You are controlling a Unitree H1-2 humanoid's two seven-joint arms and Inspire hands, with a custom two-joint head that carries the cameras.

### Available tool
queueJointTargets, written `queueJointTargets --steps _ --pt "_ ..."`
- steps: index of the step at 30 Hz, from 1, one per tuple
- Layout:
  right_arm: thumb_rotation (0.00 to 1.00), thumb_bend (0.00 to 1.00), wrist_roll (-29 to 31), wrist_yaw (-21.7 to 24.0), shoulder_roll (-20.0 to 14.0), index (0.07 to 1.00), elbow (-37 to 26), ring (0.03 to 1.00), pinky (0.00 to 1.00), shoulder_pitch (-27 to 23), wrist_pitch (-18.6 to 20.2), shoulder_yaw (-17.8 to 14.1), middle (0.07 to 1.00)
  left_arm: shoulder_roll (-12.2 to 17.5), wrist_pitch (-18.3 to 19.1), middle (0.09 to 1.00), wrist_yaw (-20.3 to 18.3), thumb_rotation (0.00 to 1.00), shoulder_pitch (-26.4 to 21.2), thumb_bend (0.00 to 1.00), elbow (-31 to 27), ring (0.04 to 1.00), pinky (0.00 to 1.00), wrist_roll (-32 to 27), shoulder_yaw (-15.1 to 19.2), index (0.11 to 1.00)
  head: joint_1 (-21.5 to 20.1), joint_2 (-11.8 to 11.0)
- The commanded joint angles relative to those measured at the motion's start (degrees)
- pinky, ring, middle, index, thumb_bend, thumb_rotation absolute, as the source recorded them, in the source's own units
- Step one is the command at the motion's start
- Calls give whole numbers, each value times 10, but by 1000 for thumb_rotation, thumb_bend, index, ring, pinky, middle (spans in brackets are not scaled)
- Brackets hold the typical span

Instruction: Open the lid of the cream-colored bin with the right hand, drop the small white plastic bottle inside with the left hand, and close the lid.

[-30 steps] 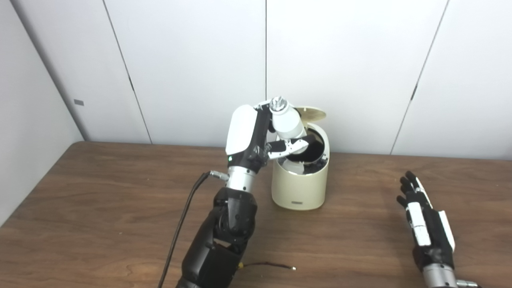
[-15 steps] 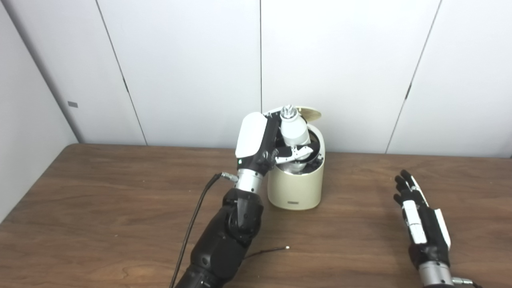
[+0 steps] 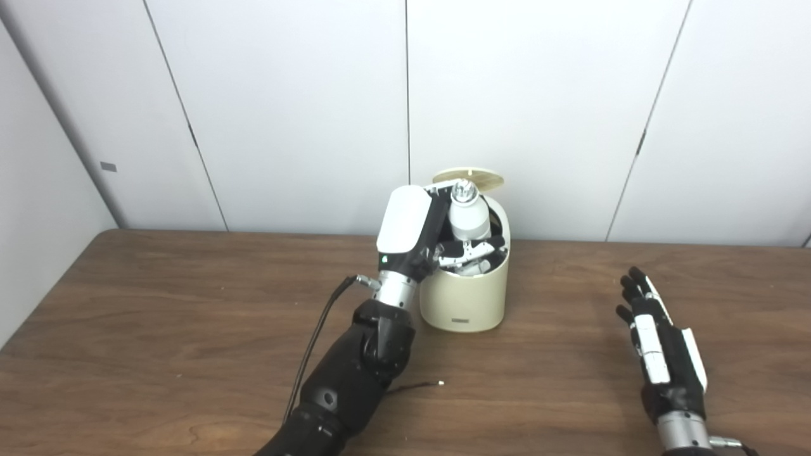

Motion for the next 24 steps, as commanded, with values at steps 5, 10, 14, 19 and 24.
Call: queueJointTargets --steps 5,10,14,19,24 --pt "869 604 11 -2 22 915 23 947 913 22 -6 5 922 1 -11 510 19 0 -31 474 -15 416 356 1 0 512 2 1" --pt "875 577 16 3 19 927 24 959 929 22 -10 4 931 -1 -5 507 11 0 -27 470 -24 393 313 -6 4 532 4 1" --pt "861 572 19 2 19 929 24 959 937 22 -6 2 927 0 6 506 -1 0 -23 474 -34 406 337 -10 6 532 6 1" --pt "879 583 10 1 14 927 26 947 923 23 -12 5 915 1 27 486 -4 0 -19 502 -47 413 426 0 5 510 7 1" --pt "881 609 18 4 14 930 28 950 922 22 -10 2 914 4 45 471 -15 0 -16 520 -57 498 455 2 1 509 7 1"
